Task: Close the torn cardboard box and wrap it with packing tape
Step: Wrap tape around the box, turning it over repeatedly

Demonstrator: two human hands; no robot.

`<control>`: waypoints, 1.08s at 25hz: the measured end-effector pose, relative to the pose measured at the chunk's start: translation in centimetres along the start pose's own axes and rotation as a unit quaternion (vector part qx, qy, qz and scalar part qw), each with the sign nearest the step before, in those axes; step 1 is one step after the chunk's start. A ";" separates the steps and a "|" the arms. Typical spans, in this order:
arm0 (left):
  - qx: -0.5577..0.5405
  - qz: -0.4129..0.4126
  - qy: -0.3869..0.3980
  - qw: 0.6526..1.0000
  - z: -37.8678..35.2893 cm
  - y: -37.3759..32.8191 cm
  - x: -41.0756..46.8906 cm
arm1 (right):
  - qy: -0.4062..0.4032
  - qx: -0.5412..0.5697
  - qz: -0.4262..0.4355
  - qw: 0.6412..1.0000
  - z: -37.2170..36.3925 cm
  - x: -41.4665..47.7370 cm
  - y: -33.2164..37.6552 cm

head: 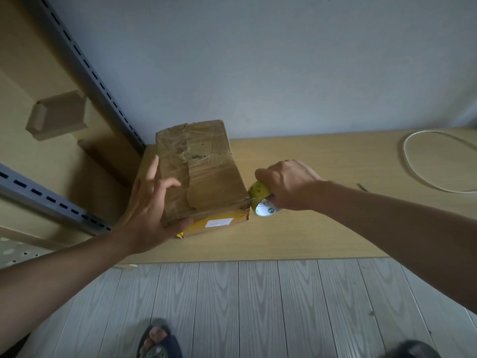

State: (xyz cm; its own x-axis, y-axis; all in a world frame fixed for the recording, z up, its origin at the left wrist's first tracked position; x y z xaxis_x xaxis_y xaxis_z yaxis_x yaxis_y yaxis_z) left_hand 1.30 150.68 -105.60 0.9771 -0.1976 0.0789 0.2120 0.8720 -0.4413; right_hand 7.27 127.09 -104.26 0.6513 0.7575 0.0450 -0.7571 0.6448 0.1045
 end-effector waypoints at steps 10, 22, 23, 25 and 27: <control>0.159 0.047 0.284 0.944 -4.0 -11.6 6.9 | -0.015 0.081 -0.005 0.997 -0.2 -1.5 -0.4; 0.178 0.099 0.152 0.967 -4.4 -13.8 9.1 | -0.173 0.154 -0.090 0.969 6.1 -5.2 -5.4; 0.151 0.087 0.118 0.978 -3.5 -14.8 9.3 | -0.215 0.160 -0.104 0.958 7.5 -5.7 -5.9; 0.092 0.074 0.047 0.992 -1.6 -16.2 10.2 | -0.304 0.179 -0.146 0.924 10.6 -6.5 -7.3; 0.043 0.065 -0.029 0.997 0.2 -16.8 10.8 | -0.374 0.209 -0.191 0.883 13.4 -6.9 -8.4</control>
State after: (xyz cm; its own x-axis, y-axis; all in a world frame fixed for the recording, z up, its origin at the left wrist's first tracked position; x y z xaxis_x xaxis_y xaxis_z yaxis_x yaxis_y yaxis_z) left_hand 8.32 133.98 -97.14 0.9954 -0.0565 0.0780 0.0817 0.9241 -0.3732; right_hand 9.87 115.09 -92.18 0.8249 0.1131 0.5538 -0.4921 0.6258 0.6051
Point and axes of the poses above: each hand's wrist, its own x-axis towards the middle knuckle, its own z-axis out of the back of the hand, y = z × x, the point moved 9 cm from there along x, towards the middle knuckle, and after that the axes turned 7 degrees about z, right-handed, at the moved point
